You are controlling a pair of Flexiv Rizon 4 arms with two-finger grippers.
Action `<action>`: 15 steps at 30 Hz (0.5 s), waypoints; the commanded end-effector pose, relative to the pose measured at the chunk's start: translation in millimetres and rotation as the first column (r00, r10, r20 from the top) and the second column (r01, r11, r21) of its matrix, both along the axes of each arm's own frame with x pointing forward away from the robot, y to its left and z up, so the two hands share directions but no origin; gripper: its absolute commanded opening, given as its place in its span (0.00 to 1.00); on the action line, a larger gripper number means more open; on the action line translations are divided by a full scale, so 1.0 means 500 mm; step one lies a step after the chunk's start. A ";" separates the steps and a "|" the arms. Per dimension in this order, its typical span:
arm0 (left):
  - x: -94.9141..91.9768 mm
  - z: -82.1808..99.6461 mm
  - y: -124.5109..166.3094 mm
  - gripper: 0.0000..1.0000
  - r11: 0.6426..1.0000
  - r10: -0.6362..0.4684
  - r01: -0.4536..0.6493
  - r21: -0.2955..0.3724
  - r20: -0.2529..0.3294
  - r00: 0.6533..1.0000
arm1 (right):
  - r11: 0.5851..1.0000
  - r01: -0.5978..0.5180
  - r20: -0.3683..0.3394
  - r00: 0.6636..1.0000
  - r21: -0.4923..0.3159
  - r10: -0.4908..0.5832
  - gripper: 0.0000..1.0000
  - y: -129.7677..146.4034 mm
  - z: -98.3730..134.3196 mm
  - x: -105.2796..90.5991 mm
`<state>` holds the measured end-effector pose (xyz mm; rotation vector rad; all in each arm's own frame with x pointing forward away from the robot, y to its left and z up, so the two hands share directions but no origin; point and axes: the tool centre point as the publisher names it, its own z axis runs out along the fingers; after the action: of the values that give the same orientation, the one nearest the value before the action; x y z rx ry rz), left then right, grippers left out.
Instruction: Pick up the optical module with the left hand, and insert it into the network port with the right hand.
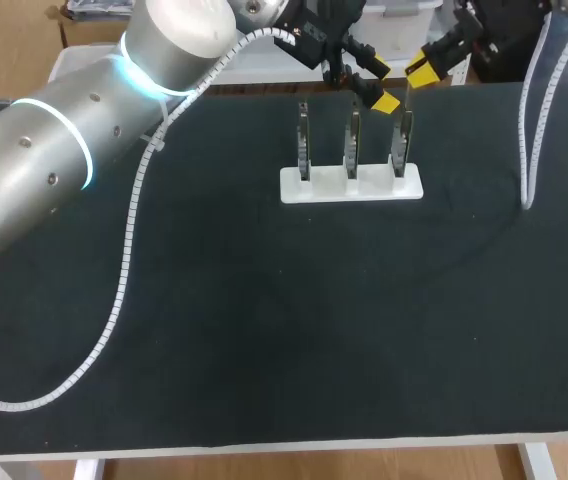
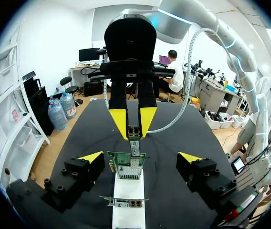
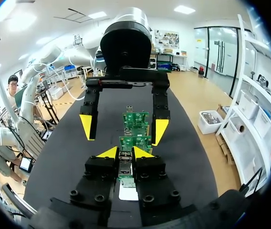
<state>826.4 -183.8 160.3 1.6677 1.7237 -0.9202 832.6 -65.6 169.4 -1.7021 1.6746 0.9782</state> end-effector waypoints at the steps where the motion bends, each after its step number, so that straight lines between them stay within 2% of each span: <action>1: 0.020 0.002 -0.008 1.00 0.999 -0.037 0.038 0.007 -0.031 0.999 | 0.873 -0.473 -0.339 0.808 0.117 0.483 0.00 0.000 -0.001 0.019; 15: 0.020 0.002 -0.008 1.00 0.999 -0.037 0.038 0.007 -0.031 0.999 | 0.871 -0.479 -0.322 0.811 0.113 0.488 0.00 0.000 0.012 0.015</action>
<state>826.4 -183.8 160.3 1.6677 1.7237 -0.9202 832.6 -64.8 174.1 -1.7119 1.6503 0.9720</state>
